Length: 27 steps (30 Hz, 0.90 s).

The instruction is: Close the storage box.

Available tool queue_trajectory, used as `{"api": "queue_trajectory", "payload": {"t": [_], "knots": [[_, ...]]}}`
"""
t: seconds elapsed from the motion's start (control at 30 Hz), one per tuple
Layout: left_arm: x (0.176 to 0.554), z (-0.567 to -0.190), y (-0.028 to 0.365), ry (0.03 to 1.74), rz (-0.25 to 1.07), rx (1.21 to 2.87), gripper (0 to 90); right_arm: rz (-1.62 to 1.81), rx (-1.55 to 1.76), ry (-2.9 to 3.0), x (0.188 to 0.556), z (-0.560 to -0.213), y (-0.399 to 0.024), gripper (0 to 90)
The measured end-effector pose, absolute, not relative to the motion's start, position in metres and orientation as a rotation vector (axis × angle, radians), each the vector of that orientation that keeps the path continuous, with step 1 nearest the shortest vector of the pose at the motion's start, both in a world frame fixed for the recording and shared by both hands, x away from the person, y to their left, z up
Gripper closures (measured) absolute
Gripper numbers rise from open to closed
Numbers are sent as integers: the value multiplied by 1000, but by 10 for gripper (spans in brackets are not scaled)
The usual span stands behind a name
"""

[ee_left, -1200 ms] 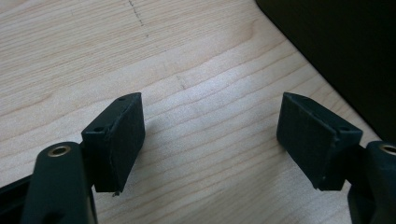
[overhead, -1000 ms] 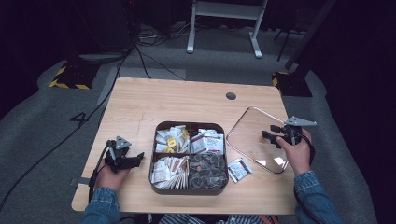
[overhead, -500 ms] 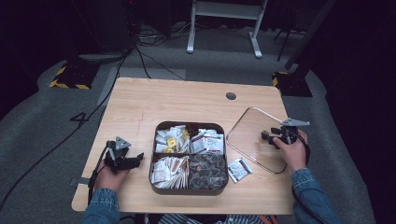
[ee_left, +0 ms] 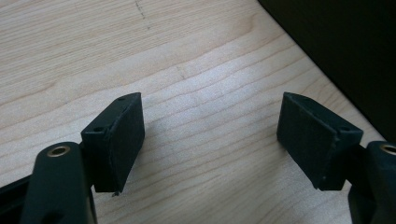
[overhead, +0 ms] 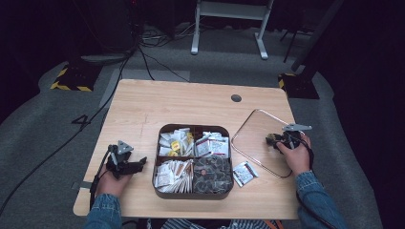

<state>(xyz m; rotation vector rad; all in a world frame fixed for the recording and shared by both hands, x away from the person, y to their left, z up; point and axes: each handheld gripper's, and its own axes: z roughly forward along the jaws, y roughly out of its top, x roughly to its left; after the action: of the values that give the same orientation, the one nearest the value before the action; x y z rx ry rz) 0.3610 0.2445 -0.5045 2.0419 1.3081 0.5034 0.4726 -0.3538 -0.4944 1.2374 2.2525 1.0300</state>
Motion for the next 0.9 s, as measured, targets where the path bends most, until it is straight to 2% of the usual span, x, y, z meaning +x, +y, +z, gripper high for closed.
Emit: {"api": "queue_trajectory", "payload": {"t": [0.5,0.9], "knots": [[361,-504,245,1308,505,2042,238,1044,1231,2252,471,-491,-354,588],[361,-504,245,1308,504,2042,238,1120,1208,2218,463,-464,-357,588]]}}
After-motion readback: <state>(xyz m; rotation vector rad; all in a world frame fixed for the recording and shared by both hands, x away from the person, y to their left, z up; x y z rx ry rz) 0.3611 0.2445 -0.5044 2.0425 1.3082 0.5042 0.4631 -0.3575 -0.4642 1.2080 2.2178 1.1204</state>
